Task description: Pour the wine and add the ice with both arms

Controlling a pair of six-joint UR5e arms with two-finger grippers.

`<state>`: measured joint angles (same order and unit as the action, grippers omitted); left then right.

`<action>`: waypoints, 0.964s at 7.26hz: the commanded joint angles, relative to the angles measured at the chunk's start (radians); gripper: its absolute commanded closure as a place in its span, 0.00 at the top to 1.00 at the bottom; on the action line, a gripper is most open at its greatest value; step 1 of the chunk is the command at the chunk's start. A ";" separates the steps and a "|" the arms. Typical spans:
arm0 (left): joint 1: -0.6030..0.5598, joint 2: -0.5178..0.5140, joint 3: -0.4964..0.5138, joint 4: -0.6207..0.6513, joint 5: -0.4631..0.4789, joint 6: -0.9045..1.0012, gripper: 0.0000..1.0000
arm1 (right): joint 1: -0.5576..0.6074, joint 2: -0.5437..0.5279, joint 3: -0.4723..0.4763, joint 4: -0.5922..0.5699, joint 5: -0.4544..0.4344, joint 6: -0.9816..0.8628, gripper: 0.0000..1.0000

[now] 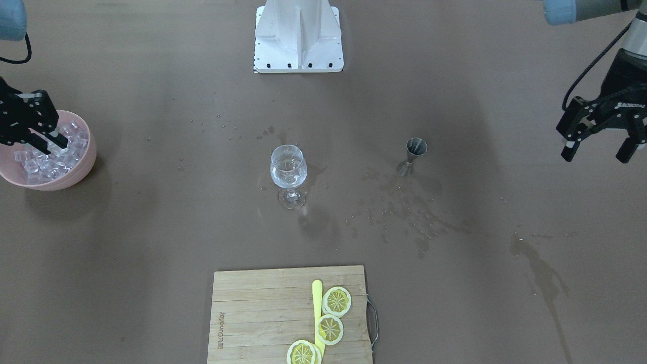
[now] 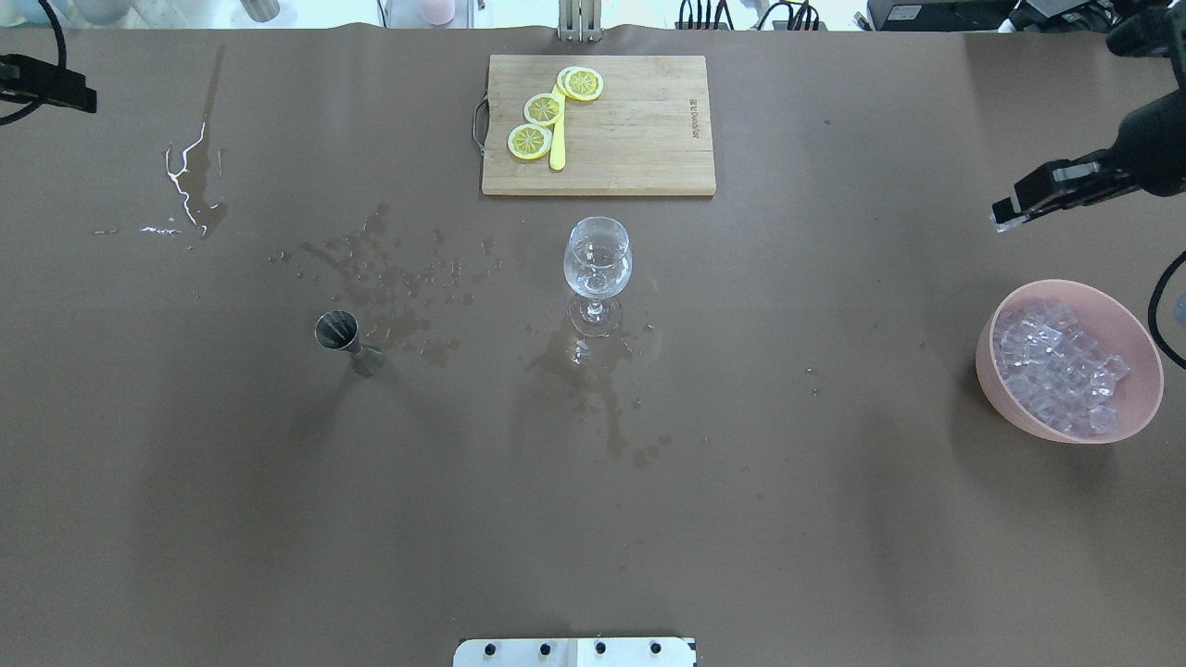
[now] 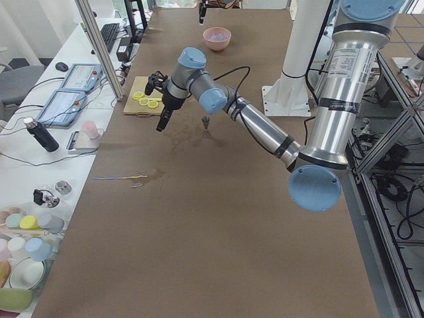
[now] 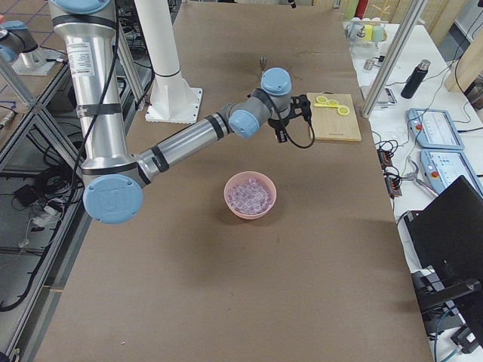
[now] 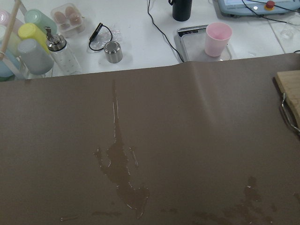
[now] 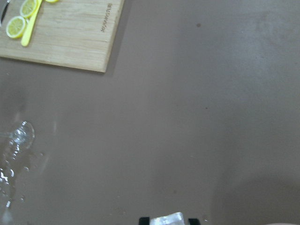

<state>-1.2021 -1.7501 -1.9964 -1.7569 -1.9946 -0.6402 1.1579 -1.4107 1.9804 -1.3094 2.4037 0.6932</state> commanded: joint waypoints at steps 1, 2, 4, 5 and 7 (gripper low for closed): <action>-0.045 0.073 0.068 0.007 -0.026 0.202 0.98 | -0.050 0.135 0.000 0.001 0.006 0.231 0.00; -0.109 0.067 0.118 0.010 -0.038 0.318 0.98 | -0.087 0.177 0.000 0.007 -0.008 0.309 0.00; -0.253 0.058 0.224 0.014 -0.207 0.530 0.98 | -0.188 0.246 0.001 0.012 -0.101 0.411 0.00; -0.284 0.043 0.299 0.008 -0.267 0.619 0.98 | -0.252 0.280 -0.003 0.013 -0.163 0.445 0.00; -0.287 0.043 0.315 0.007 -0.268 0.708 0.98 | -0.393 0.349 -0.009 0.015 -0.343 0.559 0.00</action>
<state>-1.4793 -1.7064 -1.6989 -1.7472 -2.2509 0.0191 0.8503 -1.1077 1.9765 -1.2956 2.1629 1.1838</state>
